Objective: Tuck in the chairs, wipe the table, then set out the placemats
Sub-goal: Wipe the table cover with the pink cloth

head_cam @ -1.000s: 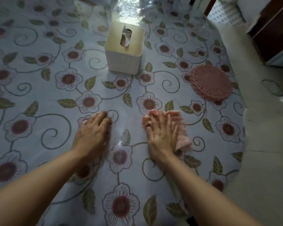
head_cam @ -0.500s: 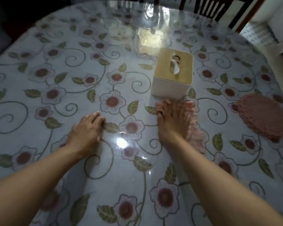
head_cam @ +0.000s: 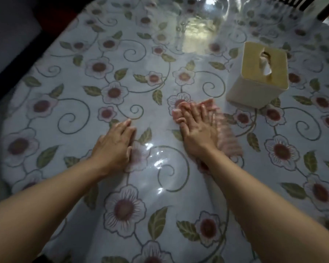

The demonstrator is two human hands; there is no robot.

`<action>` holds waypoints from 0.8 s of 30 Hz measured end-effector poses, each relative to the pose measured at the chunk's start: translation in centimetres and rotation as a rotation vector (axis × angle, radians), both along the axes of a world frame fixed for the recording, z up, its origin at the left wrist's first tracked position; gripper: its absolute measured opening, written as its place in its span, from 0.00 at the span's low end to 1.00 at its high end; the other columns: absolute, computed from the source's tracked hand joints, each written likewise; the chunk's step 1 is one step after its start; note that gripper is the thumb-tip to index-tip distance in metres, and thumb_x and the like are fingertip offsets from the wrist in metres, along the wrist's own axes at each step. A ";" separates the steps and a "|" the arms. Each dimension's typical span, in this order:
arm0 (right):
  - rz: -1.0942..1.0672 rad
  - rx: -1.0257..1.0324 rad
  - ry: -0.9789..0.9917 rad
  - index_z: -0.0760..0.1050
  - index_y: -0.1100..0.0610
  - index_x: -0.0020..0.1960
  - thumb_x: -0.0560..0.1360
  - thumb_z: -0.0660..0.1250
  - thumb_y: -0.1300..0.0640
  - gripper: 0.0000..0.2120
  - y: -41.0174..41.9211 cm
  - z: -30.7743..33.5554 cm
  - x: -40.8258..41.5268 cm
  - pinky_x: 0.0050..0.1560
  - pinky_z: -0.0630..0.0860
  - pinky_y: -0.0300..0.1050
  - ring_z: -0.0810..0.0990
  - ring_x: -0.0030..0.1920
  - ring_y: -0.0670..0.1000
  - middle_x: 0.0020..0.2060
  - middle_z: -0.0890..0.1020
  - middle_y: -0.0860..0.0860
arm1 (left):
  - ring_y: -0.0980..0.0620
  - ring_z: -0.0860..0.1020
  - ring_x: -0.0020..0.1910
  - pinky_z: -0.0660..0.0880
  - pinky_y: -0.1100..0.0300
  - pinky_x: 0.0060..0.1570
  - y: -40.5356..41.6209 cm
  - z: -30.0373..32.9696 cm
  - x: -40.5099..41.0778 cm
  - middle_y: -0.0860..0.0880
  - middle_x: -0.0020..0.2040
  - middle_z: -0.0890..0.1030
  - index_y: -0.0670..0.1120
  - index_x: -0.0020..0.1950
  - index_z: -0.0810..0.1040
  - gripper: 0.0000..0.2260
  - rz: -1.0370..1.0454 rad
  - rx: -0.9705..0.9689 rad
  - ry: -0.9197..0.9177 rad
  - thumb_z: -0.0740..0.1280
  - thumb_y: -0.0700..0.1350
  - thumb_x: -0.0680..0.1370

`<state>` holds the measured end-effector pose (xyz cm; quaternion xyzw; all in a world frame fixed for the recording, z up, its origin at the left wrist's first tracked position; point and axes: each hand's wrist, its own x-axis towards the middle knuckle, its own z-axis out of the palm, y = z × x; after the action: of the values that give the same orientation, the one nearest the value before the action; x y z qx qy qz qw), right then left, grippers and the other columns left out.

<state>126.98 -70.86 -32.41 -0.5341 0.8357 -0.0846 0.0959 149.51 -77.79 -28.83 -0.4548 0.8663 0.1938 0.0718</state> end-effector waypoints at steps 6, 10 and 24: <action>0.523 -0.007 -0.093 0.60 0.43 0.74 0.77 0.51 0.47 0.25 9.1 1.1 11.3 0.74 0.38 0.49 0.48 0.77 0.50 0.75 0.57 0.43 | 0.48 0.49 0.76 0.57 0.44 0.71 2.1 0.9 2.4 0.49 0.78 0.48 0.48 0.76 0.54 0.26 -0.037 0.063 -0.048 0.57 0.44 0.79; 0.804 0.086 -0.012 0.61 0.43 0.74 0.76 0.54 0.47 0.26 16.1 1.2 12.2 0.74 0.37 0.53 0.45 0.77 0.51 0.76 0.55 0.44 | 0.45 0.50 0.76 0.56 0.44 0.72 4.4 1.4 3.0 0.46 0.78 0.49 0.47 0.75 0.55 0.26 -0.056 0.062 -0.066 0.56 0.42 0.77; 0.396 0.163 0.018 0.51 0.46 0.76 0.77 0.49 0.41 0.28 26.6 2.2 3.0 0.73 0.37 0.54 0.43 0.76 0.55 0.77 0.52 0.51 | 0.41 0.48 0.75 0.56 0.44 0.72 12.5 2.4 2.4 0.43 0.77 0.47 0.49 0.73 0.54 0.30 -0.136 0.112 -0.209 0.65 0.48 0.75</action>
<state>130.00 -44.29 -30.17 -0.6792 0.7192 0.0083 0.1460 151.89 -65.29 -26.39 -0.4080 0.8707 0.1883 0.1999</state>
